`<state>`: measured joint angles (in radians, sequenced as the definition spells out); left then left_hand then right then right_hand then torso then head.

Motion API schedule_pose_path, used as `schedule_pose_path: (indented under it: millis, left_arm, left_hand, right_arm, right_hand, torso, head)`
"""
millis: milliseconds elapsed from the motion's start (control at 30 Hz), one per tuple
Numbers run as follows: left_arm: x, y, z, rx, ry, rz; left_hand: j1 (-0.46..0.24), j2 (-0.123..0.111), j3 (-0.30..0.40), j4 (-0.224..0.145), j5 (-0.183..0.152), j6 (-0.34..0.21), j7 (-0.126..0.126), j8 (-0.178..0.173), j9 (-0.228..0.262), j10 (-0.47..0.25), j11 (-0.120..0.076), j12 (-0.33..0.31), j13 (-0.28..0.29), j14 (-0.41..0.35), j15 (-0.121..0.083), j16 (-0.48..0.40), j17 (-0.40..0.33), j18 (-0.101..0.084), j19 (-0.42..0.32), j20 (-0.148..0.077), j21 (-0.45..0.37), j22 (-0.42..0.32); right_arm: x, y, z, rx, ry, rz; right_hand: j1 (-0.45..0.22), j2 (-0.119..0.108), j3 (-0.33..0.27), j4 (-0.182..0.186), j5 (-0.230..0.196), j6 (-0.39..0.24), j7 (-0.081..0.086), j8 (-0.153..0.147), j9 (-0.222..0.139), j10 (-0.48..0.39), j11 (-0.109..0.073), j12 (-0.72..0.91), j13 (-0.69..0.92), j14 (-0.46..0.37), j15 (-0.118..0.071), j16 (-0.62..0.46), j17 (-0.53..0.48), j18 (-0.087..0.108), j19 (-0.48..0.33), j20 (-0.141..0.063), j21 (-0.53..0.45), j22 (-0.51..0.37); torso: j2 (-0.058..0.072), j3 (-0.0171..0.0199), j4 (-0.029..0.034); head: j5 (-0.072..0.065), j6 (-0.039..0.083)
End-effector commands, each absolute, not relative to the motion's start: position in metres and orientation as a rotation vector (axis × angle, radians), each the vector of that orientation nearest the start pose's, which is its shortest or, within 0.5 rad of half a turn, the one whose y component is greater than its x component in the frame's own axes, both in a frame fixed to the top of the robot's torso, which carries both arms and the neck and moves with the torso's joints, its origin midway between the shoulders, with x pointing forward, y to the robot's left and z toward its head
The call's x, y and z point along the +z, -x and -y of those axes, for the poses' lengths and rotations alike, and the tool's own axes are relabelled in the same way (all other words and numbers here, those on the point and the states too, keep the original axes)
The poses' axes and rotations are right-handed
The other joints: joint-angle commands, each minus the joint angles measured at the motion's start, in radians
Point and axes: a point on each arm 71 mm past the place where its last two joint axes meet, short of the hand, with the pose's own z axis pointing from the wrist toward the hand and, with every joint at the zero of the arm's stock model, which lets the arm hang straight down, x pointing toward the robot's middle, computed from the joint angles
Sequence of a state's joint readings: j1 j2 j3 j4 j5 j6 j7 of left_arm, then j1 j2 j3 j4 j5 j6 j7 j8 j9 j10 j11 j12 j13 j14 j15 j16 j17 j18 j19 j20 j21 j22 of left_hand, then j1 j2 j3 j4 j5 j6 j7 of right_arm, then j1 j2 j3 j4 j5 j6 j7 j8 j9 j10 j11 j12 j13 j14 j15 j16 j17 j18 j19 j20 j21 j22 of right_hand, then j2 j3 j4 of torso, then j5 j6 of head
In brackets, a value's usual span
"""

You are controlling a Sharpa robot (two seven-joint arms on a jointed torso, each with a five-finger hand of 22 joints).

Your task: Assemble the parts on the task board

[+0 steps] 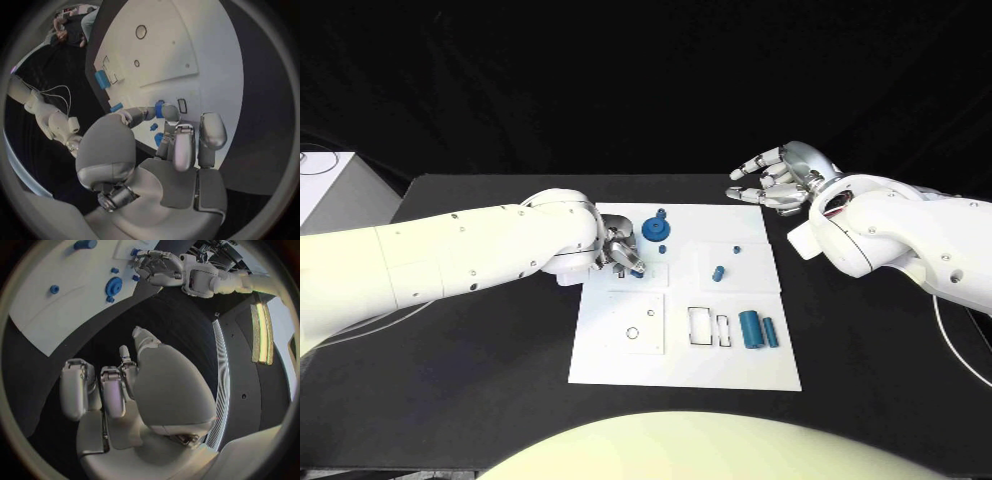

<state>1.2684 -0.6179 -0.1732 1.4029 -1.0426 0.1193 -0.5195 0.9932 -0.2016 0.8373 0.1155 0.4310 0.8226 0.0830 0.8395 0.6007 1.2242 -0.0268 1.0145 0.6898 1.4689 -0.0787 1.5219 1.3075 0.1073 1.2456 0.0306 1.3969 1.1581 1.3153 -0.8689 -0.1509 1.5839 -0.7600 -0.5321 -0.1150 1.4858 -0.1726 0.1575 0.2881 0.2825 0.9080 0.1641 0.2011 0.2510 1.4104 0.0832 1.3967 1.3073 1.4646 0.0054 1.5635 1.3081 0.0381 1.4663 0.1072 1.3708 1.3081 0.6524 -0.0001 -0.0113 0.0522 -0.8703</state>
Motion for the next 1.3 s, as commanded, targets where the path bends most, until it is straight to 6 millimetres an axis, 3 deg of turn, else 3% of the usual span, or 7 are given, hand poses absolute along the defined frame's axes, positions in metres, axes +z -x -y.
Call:
schedule_pose_path:
  millis: [33, 567, 600, 1300]
  left_arm:
    - [-0.2468, -0.4832, -0.1398, -0.409, 0.018, -2.402]
    - [-0.2481, -0.4830, -0.1382, -0.406, 0.008, -2.412]
    - [-0.2483, -0.4828, -0.1379, -0.406, 0.006, -2.415]
    - [-0.2495, -0.4828, -0.1353, -0.411, 0.000, -2.436]
  left_hand:
    - [-0.002, 0.007, 0.174, -0.173, 0.006, 0.047, -0.040, 0.005, 0.157, -0.001, -0.004, -0.003, -0.001, 0.078, -0.007, 0.006, 0.174, -0.011, 0.008, 0.000, 0.005, 0.001]
    - [-0.007, 0.010, 0.173, -0.171, 0.004, 0.047, -0.041, 0.007, 0.159, 0.003, -0.005, -0.005, -0.006, 0.079, -0.008, 0.007, 0.177, -0.011, 0.008, -0.001, 0.005, 0.001]
    - [-0.009, 0.012, 0.172, -0.171, 0.003, 0.049, -0.042, 0.008, 0.160, 0.016, -0.006, 0.014, 0.023, 0.079, -0.008, 0.008, 0.178, -0.011, 0.008, -0.001, 0.005, 0.002]
    - [-0.030, 0.033, 0.162, -0.167, 0.008, 0.077, -0.058, 0.020, 0.161, 0.054, -0.019, 0.043, 0.057, 0.083, -0.018, 0.015, 0.193, -0.016, 0.027, -0.008, 0.011, 0.022]
  right_arm:
    - [-0.1696, -0.4861, 0.2147, 0.854, -0.554, -1.679]
    - [-0.1701, -0.4857, 0.2142, 0.856, -0.553, -1.681]
    - [-0.1701, -0.4857, 0.2142, 0.856, -0.553, -1.682]
    - [-0.1716, -0.4856, 0.2146, 0.854, -0.555, -1.685]
  right_hand:
    - [-0.011, -0.001, 0.005, -0.001, 0.006, -0.006, 0.004, 0.003, -0.001, -0.005, 0.001, -0.005, 0.098, 0.099, 0.005, -0.004, 0.237, 0.011, 0.000, 0.006, -0.004, 0.133]
    - [-0.014, -0.002, 0.006, -0.002, 0.007, -0.007, 0.004, 0.004, -0.001, -0.007, 0.001, -0.007, 0.096, 0.099, 0.005, -0.005, 0.236, 0.012, -0.001, 0.006, -0.006, 0.132]
    - [-0.014, -0.002, 0.006, -0.002, 0.007, -0.007, 0.004, 0.004, -0.001, -0.007, 0.001, -0.007, 0.096, 0.099, 0.005, -0.005, 0.236, 0.012, -0.001, 0.006, -0.006, 0.132]
    - [-0.017, -0.004, 0.008, -0.002, 0.008, -0.008, 0.004, 0.004, -0.002, -0.007, 0.001, -0.007, 0.096, 0.098, 0.005, -0.005, 0.235, 0.012, -0.002, 0.007, -0.008, 0.131]
  torso:
    - [0.001, -0.0002, -0.0005]
    - [0.000, 0.0014, -0.0002]
    - [0.000, 0.0015, -0.0003]
    - [0.000, 0.0008, -0.0005]
  head:
    - [0.001, -0.001]
    - [0.001, -0.002]
    - [0.001, -0.002]
    - [0.003, -0.002]
